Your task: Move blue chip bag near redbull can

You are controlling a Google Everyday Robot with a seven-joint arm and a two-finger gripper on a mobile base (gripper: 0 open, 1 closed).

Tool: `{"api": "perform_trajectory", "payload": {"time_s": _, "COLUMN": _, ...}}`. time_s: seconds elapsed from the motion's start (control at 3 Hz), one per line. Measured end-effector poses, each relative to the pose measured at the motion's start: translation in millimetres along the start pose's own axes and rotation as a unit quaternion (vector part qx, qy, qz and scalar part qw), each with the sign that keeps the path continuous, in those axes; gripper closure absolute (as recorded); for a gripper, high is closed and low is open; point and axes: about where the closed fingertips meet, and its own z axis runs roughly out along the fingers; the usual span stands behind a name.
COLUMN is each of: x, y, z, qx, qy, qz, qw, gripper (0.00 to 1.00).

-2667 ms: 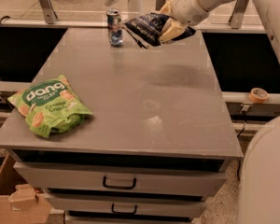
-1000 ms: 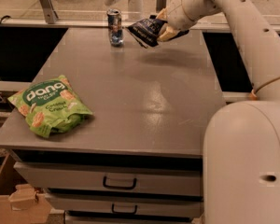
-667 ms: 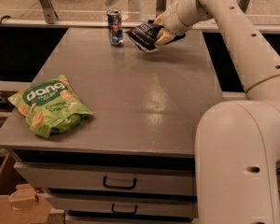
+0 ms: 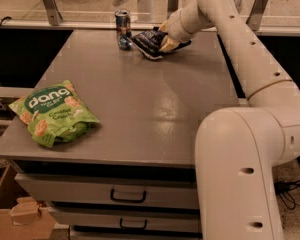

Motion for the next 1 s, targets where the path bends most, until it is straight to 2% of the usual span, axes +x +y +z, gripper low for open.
{"api": "perform_trajectory", "payload": {"time_s": 0.67, "x": -1.6, "y": -3.8, "z": 15.8, "qx": -0.001, "qy": 0.002, "qz": 0.002, "qw": 1.0000, "gripper": 0.15}}
{"api": "perform_trajectory", "payload": {"time_s": 1.0, "x": -5.5, "y": -8.5, "z": 12.3, "qx": 0.003, "qy": -0.001, "qz": 0.001, "qw": 1.0000, "gripper": 0.00}}
